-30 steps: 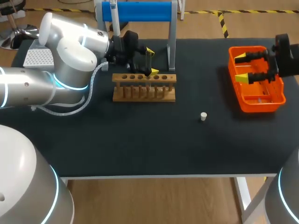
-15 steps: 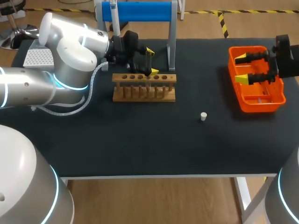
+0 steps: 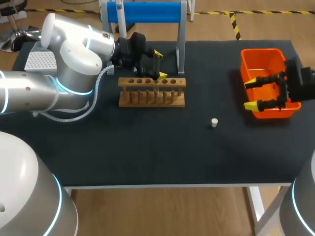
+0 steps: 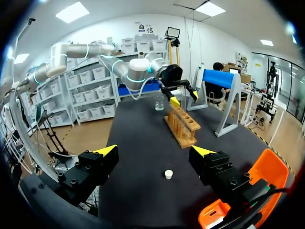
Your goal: Invert the test tube, pick up the pipette, mount the tip to pipette, aspirate from beaker and dispense into the tube, eject the tip, return the pipette, and cap with the stopper.
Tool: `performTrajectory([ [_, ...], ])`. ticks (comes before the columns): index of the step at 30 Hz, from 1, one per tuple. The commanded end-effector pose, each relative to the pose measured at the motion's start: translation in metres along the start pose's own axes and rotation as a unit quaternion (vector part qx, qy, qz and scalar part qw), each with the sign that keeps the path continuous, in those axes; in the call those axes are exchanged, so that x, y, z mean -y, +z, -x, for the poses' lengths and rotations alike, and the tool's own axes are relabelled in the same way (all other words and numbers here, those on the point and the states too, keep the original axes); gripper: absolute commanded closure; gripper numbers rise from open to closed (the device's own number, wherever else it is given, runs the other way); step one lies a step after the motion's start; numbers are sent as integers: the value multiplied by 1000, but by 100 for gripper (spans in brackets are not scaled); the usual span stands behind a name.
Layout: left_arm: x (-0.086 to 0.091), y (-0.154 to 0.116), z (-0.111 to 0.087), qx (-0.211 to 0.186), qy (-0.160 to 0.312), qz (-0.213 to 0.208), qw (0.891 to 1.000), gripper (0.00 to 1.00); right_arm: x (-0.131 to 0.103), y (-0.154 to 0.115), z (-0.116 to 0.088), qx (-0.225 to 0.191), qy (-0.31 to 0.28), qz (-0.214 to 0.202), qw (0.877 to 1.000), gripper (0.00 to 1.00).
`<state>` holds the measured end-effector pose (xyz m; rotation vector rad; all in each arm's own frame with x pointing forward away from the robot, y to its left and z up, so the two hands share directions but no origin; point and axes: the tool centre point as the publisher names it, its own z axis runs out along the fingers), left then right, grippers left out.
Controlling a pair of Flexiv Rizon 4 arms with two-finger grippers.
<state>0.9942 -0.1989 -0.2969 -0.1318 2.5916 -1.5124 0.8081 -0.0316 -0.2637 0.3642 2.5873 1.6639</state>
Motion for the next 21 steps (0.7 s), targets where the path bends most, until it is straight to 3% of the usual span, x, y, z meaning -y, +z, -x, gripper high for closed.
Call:
performTrajectory([
  [1, -1, 0, -1, 1, 1, -2, 1000, 0, 9, 7, -7, 13, -2, -1, 1000, 0],
  [21, -1, 0, -1, 1, 1, -2, 1000, 0, 58, 36, -15, 37, 1, -45, 998, 0],
])
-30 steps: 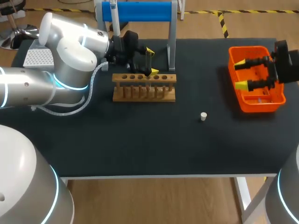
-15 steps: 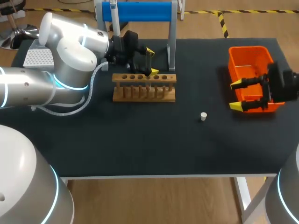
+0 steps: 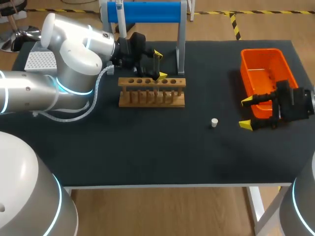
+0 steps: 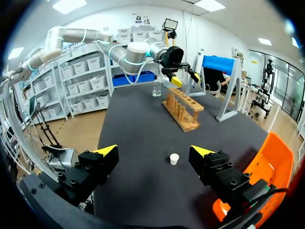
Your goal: Invert the test tube, pick up the pipette, mount the tip to pipette, aspirate from beaker and dispense into the tube, eject the tip, return the pipette, and cap with the stopper.
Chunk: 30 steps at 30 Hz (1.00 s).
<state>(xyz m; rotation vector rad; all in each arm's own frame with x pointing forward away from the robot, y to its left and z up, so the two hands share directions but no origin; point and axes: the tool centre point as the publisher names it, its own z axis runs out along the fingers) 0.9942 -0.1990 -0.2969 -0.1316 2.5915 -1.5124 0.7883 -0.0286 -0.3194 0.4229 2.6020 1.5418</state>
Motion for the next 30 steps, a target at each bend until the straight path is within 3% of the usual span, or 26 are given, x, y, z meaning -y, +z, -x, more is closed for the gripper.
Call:
performTrajectory([
  [1, -1, 0, -1, 1, 1, -2, 1000, 0, 7, 16, -2, 2, -4, -16, 1000, 0],
  [13, -1, 0, -1, 1, 1, -2, 1000, 0, 32, 45, 1, 10, 9, -48, 999, 0],
  [30, -1, 0, -1, 1, 1, -2, 1000, 0, 51, 76, 18, 19, 12, -62, 998, 0],
])
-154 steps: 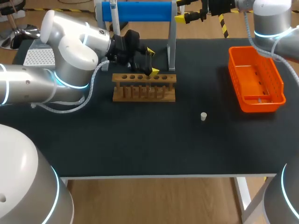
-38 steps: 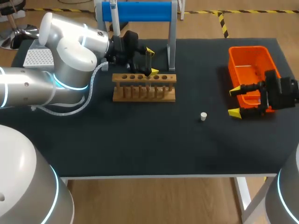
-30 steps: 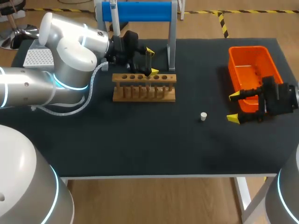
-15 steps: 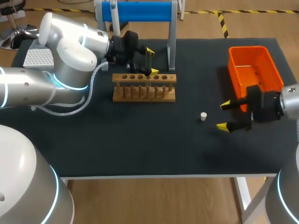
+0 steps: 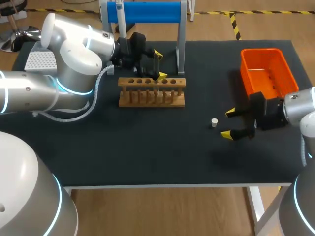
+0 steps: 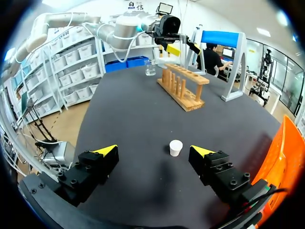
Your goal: Invert the test tube, pick up the pipette, mount the tip to pipette, aspirate from beaker and dispense into the tube, eject the tip, return the pipette, and cap with the stopper.
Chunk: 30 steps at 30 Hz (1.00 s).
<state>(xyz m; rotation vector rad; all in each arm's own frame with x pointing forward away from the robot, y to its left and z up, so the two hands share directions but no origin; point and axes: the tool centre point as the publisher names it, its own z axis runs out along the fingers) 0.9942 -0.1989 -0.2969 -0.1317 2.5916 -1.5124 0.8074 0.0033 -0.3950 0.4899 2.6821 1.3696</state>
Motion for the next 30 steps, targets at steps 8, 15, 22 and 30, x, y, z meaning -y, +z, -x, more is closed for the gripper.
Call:
performTrajectory([
  [8, -1, 0, -1, 1, 1, -2, 1000, 0, 4, 17, 8, 2, 1, -2, 1000, 0],
  [15, -1, 0, -1, 1, 1, -2, 1000, 0, 5, 21, 11, 4, 0, -4, 1000, 0],
  [22, -1, 0, -1, 1, 1, -2, 1000, 0, 3, 25, 14, 5, 1, -4, 1000, 9],
  [30, -1, 0, -1, 1, 1, -2, 1000, 0, 4, 30, 16, 5, 0, -9, 1000, 50],
])
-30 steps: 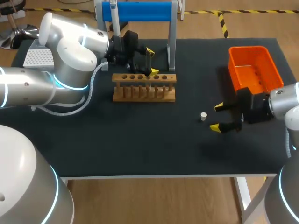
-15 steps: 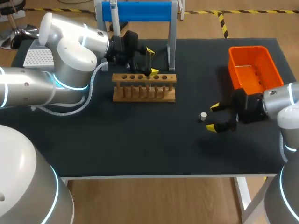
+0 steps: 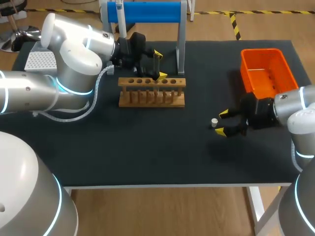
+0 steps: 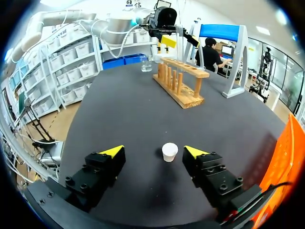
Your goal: Invert the test tube, pick up the pipette, mount the tip to pipette, aspirate from beaker and dispense into the tube, eject the tip, return the pipette, and cap with the stopper.
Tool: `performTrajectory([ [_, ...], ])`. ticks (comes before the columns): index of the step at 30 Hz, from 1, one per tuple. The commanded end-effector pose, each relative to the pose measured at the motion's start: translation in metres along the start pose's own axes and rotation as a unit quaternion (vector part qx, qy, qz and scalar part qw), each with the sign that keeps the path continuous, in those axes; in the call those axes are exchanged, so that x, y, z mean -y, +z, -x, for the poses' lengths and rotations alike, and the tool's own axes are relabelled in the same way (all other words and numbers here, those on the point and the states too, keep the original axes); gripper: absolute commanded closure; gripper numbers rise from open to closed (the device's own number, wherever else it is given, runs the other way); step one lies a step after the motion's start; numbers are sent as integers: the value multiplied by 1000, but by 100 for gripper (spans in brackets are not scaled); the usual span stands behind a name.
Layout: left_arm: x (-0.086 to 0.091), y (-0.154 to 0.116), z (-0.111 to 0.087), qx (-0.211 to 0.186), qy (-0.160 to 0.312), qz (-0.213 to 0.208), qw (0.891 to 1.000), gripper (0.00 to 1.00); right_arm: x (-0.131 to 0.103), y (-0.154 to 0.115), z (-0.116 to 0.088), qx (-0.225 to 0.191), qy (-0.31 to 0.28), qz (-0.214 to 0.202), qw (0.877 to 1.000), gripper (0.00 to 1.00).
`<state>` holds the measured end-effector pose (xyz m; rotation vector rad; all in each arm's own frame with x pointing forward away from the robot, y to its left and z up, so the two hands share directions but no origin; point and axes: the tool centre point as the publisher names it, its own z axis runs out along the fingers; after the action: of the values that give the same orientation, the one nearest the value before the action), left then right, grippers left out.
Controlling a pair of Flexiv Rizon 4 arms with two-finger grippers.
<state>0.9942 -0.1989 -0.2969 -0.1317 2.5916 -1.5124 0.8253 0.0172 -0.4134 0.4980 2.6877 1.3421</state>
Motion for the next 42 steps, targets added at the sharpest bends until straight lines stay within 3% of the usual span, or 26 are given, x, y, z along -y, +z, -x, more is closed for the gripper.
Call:
performTrajectory([
  [1, -1, 0, -1, 1, 1, -2, 1000, 0, 1, 5, 2, 0, -1, -1, 1000, 54],
  [12, -1, 0, -1, 1, 1, -2, 1000, 0, 3, 12, 6, 5, -6, -10, 1000, 42],
  [18, -1, 0, -1, 1, 1, -2, 1000, 0, 3, 14, 9, 8, -11, -15, 1000, 40],
  [24, -1, 0, -1, 1, 1, -2, 1000, 0, 4, 16, 11, 11, -9, -17, 1000, 49],
  [42, -1, 0, -1, 1, 1, -2, 1000, 0, 4, 22, 19, 15, -9, -20, 1000, 50],
])
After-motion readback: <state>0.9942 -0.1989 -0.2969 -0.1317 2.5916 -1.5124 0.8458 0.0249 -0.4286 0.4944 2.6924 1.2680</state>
